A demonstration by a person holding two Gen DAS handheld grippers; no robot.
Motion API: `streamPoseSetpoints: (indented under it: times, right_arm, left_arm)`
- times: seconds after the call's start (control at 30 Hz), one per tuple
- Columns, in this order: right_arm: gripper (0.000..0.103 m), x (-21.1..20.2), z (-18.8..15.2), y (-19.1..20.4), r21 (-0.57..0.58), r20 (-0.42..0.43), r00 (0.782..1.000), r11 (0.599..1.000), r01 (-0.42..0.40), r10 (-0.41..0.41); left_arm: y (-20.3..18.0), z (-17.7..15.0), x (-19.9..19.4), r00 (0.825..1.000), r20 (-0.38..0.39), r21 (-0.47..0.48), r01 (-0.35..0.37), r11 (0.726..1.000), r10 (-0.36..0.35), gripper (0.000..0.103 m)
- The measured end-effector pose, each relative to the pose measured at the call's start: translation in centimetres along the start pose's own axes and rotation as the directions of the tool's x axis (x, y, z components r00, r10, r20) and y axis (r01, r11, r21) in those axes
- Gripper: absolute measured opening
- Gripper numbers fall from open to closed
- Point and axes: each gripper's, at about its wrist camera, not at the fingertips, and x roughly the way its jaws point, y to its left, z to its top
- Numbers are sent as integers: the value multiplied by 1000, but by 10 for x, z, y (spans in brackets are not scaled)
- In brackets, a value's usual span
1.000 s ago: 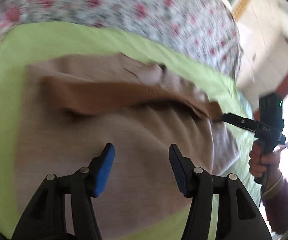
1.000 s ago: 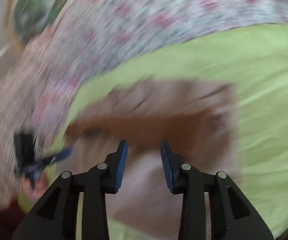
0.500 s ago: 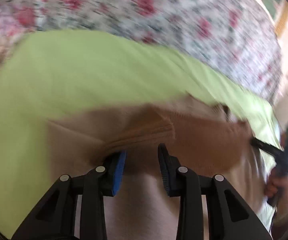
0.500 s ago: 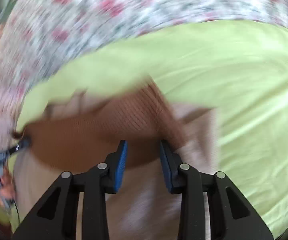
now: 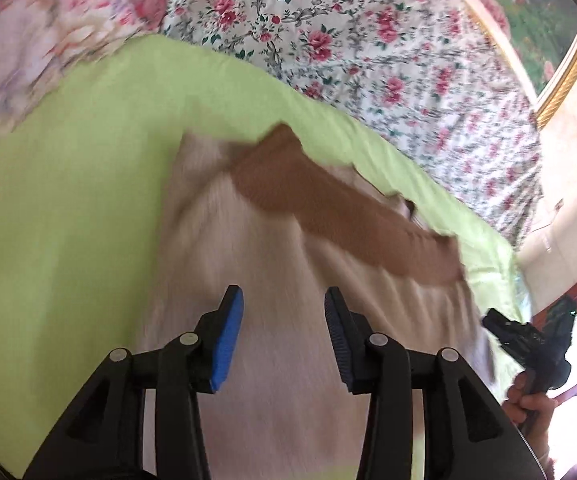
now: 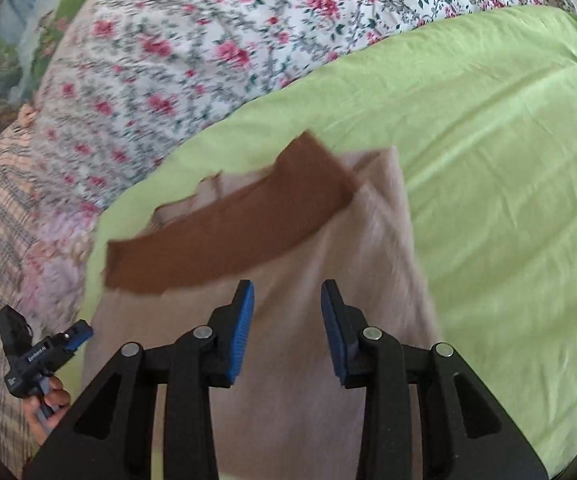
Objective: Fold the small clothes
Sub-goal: 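Open both tools to release the hem onto the folded sweater, then grasp the folded sweater edge with the left tool and lift it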
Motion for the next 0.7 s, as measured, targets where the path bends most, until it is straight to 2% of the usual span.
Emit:
streamPoseSetpoints:
  times: [0.2, 0.37, 0.47, 0.7]
  right_arm:
    - [38, -20, -52, 15, -5, -31, 998, 998, -58, 58]
    - [40, -34, -79, 25, -24, -47, 996, 997, -76, 75]
    - [49, -40, -88, 30, -24, -44, 996, 996, -82, 81]
    - [50, -48, -104, 37, -31, -52, 995, 996, -89, 88]
  left_arm:
    - [-4, -68, -35, 999, -50, -60, 18, 998, -21, 55]
    - [1, -107, -56, 996, -85, -106, 25, 994, -34, 55]
    - [7, -120, -66, 996, -87, -124, 20, 992, -31, 58]
    - [6, -129, -61, 996, -90, -176, 10, 984, -26, 64]
